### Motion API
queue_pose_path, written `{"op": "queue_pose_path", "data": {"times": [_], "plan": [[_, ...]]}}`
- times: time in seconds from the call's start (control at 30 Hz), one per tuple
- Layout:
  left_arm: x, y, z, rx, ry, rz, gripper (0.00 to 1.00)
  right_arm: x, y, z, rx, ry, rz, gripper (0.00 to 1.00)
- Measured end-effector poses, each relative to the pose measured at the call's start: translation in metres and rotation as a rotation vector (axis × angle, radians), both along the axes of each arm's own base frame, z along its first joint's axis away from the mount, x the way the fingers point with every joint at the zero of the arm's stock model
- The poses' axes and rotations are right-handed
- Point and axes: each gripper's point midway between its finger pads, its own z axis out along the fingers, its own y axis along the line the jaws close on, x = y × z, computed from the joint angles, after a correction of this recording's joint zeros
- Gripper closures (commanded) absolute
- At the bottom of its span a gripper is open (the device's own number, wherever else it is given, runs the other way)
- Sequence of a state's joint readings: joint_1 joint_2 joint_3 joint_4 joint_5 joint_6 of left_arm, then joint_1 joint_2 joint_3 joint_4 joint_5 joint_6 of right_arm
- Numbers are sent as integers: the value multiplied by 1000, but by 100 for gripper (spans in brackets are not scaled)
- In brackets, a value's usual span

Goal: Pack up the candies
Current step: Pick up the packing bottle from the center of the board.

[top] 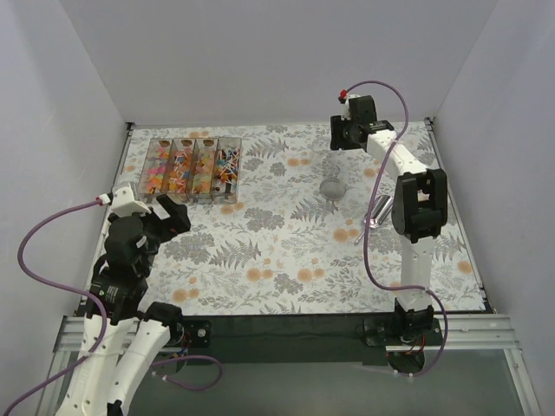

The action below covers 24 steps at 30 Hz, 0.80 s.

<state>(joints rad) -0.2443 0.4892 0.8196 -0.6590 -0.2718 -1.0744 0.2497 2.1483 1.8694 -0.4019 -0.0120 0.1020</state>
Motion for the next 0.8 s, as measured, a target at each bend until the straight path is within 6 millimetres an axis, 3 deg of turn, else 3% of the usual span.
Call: {"op": "queue_pose_path", "data": {"times": [0.27, 0.37, 0.47, 0.7, 0.8], "plan": [[0, 0, -2, 5, 19, 1, 7, 14, 4, -25, -6, 28, 4, 62], [0, 0, -2, 6, 21, 2, 7, 18, 5, -31, -9, 32, 6, 75], [-1, 1, -1, 6, 21, 2, 7, 18, 5, -33, -15, 35, 9, 97], [-2, 2, -2, 7, 24, 6, 8, 12, 4, -29, -86, 22, 27, 99], [-2, 2, -2, 8, 23, 8, 8, -12, 8, -17, -172, 14, 49, 99]]}}
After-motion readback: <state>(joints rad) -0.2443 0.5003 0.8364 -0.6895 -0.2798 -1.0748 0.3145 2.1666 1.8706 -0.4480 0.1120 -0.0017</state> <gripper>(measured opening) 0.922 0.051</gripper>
